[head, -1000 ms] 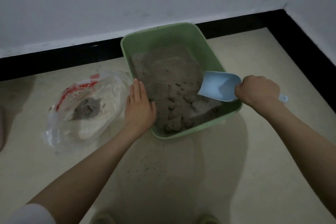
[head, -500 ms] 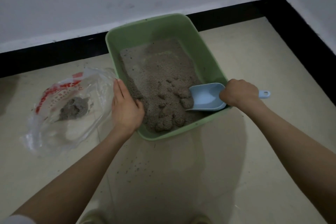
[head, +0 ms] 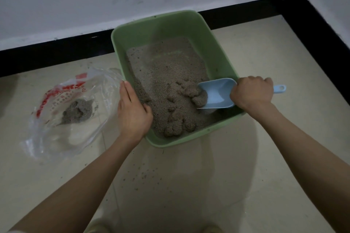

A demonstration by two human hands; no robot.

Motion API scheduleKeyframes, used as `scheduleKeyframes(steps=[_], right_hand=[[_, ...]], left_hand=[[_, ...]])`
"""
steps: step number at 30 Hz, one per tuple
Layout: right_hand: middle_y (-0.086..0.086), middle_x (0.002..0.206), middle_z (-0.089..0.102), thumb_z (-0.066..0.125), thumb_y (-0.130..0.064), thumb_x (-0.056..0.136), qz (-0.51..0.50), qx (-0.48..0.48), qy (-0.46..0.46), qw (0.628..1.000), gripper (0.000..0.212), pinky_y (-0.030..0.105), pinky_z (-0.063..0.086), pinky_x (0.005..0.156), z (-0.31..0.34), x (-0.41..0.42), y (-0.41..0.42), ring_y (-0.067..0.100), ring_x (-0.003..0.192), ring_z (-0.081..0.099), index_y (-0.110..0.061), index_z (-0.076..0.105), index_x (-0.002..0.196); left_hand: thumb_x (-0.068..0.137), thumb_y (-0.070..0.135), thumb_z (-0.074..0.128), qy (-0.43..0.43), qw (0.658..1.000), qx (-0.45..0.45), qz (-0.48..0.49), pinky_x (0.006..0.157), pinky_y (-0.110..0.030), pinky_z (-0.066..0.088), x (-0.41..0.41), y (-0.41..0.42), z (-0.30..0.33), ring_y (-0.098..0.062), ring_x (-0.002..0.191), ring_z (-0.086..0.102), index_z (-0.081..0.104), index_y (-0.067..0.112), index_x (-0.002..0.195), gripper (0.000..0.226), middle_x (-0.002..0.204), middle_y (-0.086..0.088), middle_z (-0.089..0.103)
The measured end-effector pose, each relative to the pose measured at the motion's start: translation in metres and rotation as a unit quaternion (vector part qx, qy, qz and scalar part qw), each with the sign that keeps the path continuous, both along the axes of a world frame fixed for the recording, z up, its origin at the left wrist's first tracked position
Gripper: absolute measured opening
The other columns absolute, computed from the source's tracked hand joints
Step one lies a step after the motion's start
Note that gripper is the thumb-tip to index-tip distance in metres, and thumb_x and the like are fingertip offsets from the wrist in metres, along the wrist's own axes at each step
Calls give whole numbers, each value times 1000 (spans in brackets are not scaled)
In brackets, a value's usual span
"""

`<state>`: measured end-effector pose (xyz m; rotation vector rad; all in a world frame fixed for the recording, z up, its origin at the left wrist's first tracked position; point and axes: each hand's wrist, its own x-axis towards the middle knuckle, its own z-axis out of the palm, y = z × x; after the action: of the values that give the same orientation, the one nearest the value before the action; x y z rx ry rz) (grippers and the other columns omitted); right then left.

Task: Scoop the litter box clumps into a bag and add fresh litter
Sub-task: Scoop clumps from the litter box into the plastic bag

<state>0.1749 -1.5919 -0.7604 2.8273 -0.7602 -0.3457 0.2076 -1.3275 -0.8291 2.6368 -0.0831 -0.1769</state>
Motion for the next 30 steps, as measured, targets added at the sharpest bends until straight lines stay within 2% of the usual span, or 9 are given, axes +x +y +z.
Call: scheduleKeyframes(steps=[4, 6, 9, 12, 15, 19, 22, 24, 30], right_hand=[[12, 83, 56, 46, -16, 84, -82, 85, 34, 992, 16, 30, 36, 72, 11, 3, 0, 29, 76, 52, -9, 48, 70], [11, 81, 52, 47, -15, 82, -135, 139, 31, 981, 12, 29, 34, 69, 14, -1, -3, 29, 75, 50, -7, 49, 73], [12, 79, 50, 46, -12, 80, -165, 165, 7, 972, 10, 29, 33, 69, 11, -8, -6, 30, 74, 48, -5, 52, 77], [13, 81, 50, 44, -12, 83, -136, 131, -12, 982, 13, 29, 34, 71, 5, -5, -7, 31, 75, 46, -4, 54, 81], [16, 89, 60, 41, -14, 87, -87, 103, -11, 991, 17, 30, 35, 73, -3, 0, -11, 31, 77, 50, -7, 56, 83], [19, 106, 65, 35, -18, 93, -23, 80, -10, 997, 31, 32, 36, 76, -10, 9, -20, 36, 96, 59, -5, 63, 95], [18, 103, 65, 37, -20, 94, 13, 68, -4, 998, 28, 32, 35, 76, -8, 18, -25, 35, 91, 58, -6, 60, 88], [17, 100, 65, 39, -20, 93, 48, 45, 4, 998, 28, 34, 37, 81, -5, 26, -24, 33, 87, 56, -5, 62, 91], [13, 102, 61, 43, -20, 88, 129, -39, 9, 991, 25, 39, 33, 92, -4, 60, -6, 29, 97, 53, -7, 62, 97]], left_hand=[[91, 23, 45, -2, 1000, -2, -3, 112, -44, 29, -1, 1, 1, -31, 141, 20, -7, 5, 147, 79, 157, -13, -4], [91, 22, 45, -5, 1000, -5, -2, 113, -43, 28, -2, 1, 1, -31, 141, 19, -7, 5, 147, 78, 157, -13, -3], [91, 22, 45, -8, 1000, -6, -3, 114, -41, 25, -2, 0, 1, -30, 142, 16, -6, 4, 147, 78, 157, -13, -3], [91, 21, 45, -10, 1000, -7, -6, 114, -41, 24, -1, 0, 0, -31, 142, 15, -6, 4, 147, 78, 156, -14, -3], [90, 21, 46, -7, 1000, -8, -7, 114, -42, 26, -2, 1, 0, -31, 142, 16, -7, 4, 147, 79, 156, -13, -3], [90, 20, 46, -8, 1000, -9, -5, 111, -44, 30, -2, 0, -1, -32, 141, 18, -6, 4, 147, 79, 156, -14, -2], [88, 20, 47, -8, 1000, -10, -2, 108, -45, 35, -1, 0, -1, -32, 140, 22, -6, 5, 147, 80, 157, -13, -2], [88, 20, 48, -5, 1000, -9, -1, 108, -45, 35, -1, 0, -1, -32, 140, 23, -6, 5, 147, 81, 157, -12, -2], [88, 19, 49, 1, 1000, -11, 2, 108, -45, 35, -2, 0, -1, -31, 140, 24, -8, 7, 147, 83, 157, -10, -3]])
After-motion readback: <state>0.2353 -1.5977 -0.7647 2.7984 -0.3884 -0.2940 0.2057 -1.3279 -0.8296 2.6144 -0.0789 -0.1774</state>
